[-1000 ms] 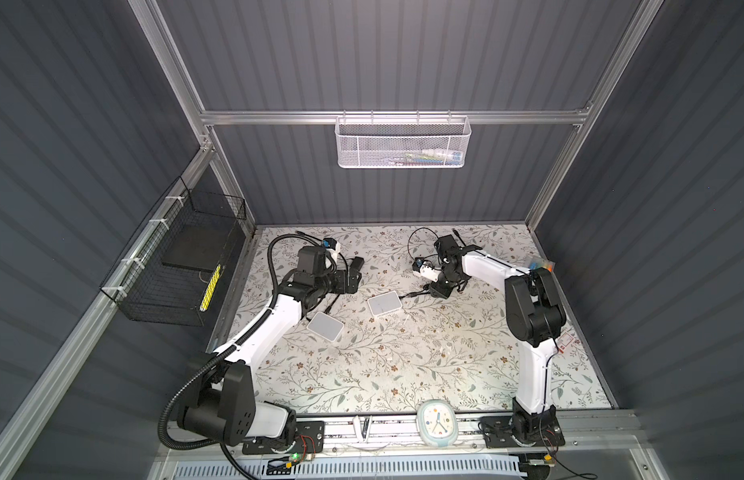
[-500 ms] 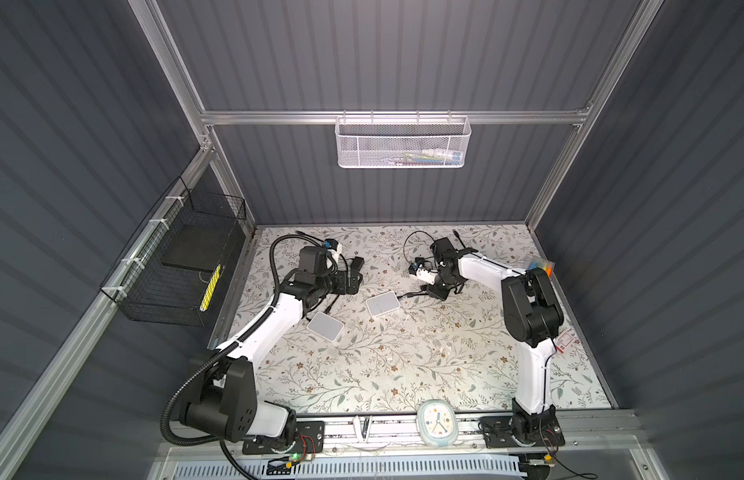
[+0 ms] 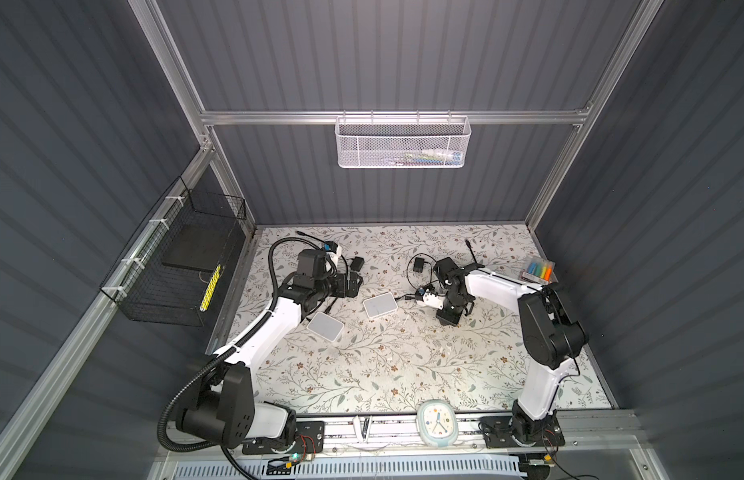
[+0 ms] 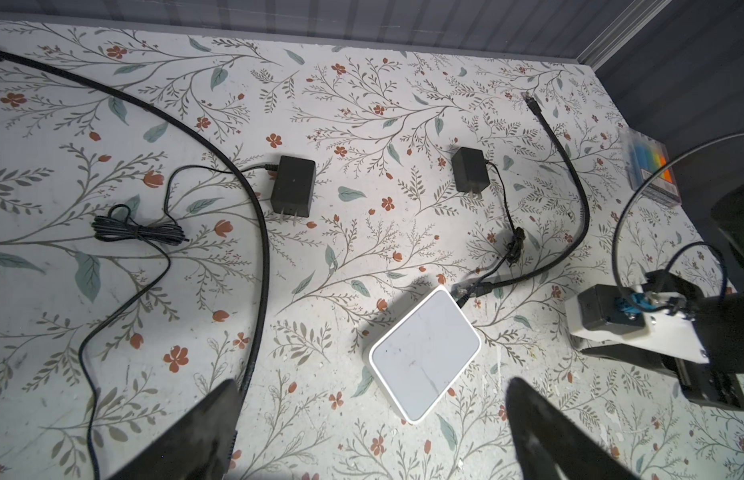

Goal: Insert the plug into the switch port
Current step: 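Lower the right gripper and grasp the ethernet cable behind its plug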

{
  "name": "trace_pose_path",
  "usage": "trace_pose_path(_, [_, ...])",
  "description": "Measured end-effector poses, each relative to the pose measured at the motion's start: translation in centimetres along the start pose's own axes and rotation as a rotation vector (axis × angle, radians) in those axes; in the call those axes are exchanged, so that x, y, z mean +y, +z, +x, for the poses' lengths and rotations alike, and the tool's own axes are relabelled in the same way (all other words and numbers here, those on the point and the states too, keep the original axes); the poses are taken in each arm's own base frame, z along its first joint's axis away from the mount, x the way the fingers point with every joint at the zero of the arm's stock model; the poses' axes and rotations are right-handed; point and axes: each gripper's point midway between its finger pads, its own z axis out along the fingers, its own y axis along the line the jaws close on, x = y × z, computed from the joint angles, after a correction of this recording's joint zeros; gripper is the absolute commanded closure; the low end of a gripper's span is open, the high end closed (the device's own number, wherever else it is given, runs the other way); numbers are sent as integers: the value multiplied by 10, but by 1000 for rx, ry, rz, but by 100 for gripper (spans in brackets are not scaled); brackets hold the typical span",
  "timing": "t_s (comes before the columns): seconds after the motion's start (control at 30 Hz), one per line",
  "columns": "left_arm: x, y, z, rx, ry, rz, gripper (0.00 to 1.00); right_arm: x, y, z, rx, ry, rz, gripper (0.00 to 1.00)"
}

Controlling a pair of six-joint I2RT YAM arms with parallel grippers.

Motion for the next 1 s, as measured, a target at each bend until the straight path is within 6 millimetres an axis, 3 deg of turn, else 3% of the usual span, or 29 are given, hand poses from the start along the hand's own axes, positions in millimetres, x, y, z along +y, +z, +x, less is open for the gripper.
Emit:
trace_pose_path(0.17, [-4, 2, -1, -4, 2, 25, 0, -7, -4, -10, -16, -6, 39, 64])
trace_pose_path(0.37, [-4, 1, -1, -3, 2, 22, 0, -30, 2, -62, -72, -57, 77, 63])
trace_pose_path(0.47, [-2, -4, -2, -12, 4, 7, 0, -39, 7, -79, -90, -81, 93, 63])
trace_pose_path(0.83, [1, -10, -2, -15, 21, -18, 0, -55, 12, -99, -98, -124, 123, 61])
trace_pose_path(1.0, [2, -10, -1, -9, 24, -23, 0, -55, 11, -100, -97, -133, 122, 60])
